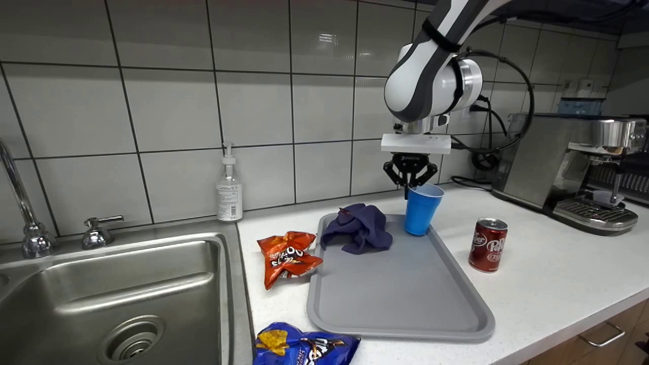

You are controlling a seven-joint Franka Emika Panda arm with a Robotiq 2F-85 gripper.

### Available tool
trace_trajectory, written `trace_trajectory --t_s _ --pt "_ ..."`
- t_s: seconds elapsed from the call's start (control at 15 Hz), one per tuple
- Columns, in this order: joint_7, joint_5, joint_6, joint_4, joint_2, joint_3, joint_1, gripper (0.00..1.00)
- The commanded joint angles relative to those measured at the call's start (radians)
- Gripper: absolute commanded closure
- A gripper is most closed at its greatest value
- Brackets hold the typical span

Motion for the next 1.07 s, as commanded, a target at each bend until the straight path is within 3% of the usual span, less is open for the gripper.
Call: trace_trajectory --t_s 0.0,0.2,0.27,0.4,0.87,1.0 --pt "0.003 -0.014 -0.029 0.035 0.019 -0.011 0.011 0.99" --pt "0.005 -0.018 -0.031 0.036 0.022 -0.014 0.015 0.99" --pt "0.009 -0.023 -0.036 0.038 0.023 -0.017 0.02 0.72" --pt "0.005 -0.025 -0.038 0.034 0.02 -0.017 0.02 0.65" --pt "-0.036 0.008 -0.021 -0.003 -0.032 -0.005 -0.013 0.12" --pt "-0.049 0.016 -0.011 -0.017 -0.055 0.0 -0.024 0.0"
